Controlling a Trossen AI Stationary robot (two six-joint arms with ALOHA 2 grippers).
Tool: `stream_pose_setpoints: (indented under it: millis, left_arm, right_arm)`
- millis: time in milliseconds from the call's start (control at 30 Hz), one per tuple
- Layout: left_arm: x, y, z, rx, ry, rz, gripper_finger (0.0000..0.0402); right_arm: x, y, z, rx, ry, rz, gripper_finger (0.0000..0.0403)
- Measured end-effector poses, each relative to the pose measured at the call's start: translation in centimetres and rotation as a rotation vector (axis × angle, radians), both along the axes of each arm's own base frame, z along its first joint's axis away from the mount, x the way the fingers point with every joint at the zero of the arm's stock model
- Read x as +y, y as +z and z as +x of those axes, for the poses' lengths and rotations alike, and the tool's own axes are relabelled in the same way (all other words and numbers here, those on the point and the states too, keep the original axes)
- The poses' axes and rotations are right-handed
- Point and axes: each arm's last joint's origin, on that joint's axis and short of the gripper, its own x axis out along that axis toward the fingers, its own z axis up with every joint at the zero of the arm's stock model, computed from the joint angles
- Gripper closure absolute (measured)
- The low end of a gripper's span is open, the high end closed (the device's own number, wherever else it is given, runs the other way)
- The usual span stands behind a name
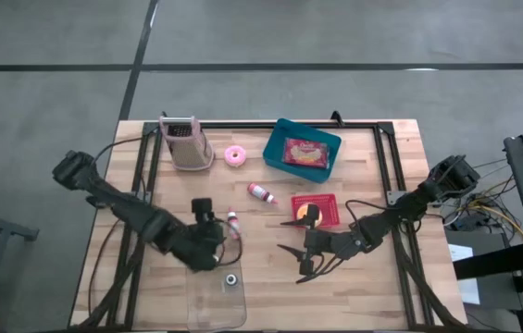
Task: Pick & Place Food Item
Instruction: Put the pink donut into the red basket
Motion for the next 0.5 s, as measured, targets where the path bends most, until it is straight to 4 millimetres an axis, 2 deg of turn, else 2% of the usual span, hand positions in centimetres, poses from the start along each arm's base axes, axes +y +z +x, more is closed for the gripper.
stream_pose_setpoints:
  millis: [233, 500]
  left_arm:
    - [3.4, 0.3, 2.7, -0.005, -0.046, -0.042, 0.0179]
    - [8.3, 0.6, 4.8, -0.02, -0.053, -0.112, 0.0179]
  right_arm:
    - [-0.1, -0.3, -0.1, 0.014, 0.001, -0.008, 0.0126]
    - [-0.3, -1.1, -0.5, 0.037, 0.001, -0.021, 0.0126]
